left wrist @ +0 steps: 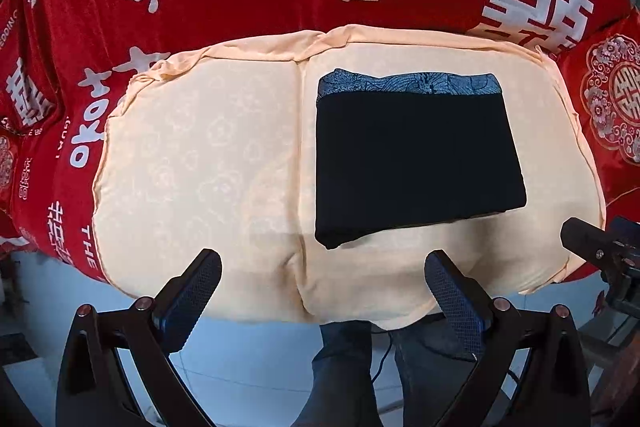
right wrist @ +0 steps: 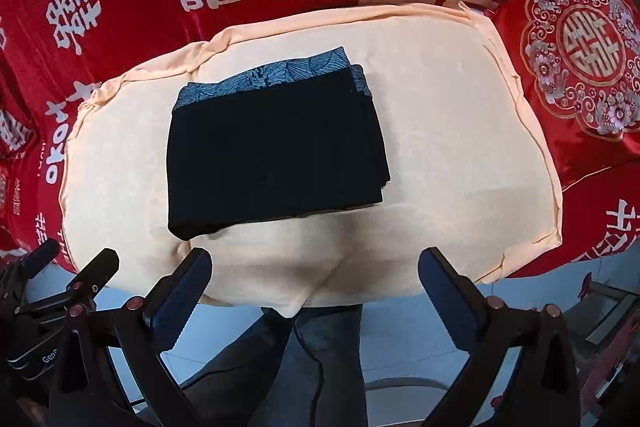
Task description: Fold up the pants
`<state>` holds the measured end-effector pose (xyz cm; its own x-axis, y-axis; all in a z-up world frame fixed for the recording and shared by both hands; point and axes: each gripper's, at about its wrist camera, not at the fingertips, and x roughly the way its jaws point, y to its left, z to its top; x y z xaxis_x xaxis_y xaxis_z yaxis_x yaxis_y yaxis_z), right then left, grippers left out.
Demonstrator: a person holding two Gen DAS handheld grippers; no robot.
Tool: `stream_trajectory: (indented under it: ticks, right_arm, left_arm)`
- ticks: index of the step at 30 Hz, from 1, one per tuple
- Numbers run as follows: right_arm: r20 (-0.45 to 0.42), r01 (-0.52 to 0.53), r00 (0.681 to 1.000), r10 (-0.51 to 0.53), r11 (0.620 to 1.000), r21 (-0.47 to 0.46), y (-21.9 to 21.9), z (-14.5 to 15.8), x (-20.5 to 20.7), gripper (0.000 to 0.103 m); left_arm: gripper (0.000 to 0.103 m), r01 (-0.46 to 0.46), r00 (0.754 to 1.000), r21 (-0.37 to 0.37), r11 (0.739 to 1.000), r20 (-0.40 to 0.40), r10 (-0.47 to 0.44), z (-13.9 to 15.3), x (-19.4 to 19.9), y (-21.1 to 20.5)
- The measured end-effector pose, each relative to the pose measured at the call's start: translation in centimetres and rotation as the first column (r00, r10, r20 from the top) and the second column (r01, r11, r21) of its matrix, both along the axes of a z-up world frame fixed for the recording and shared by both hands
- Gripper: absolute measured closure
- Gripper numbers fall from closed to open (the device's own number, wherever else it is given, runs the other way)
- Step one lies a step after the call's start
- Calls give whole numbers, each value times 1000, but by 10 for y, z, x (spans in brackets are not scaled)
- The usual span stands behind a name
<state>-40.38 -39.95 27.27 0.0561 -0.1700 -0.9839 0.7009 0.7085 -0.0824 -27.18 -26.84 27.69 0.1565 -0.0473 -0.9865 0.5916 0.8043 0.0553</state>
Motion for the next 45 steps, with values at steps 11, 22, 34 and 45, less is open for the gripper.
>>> stream_trajectory:
  ticks: [11,22,34,45]
  right_arm:
    - [-7,0,1000,0,1000,-12,2,1,2,0]
    - [-8,-2,1000,2,1000,-12,1,2,3,0]
    - [-16,-10,1000,10,1000,-15,-1,1,4,0]
    - [-30,-43,999,42,999,-24,2,-1,10,0]
  left_arm:
    - [1,22,1000,-2,1000,11,-22,4,-1,-3]
    - [1,29,1000,-6,1000,9,-29,5,-1,-8]
    - [1,37,999,-1,999,0,-37,2,0,-11]
    - [1,44,999,-5,999,-5,-44,1,3,-11]
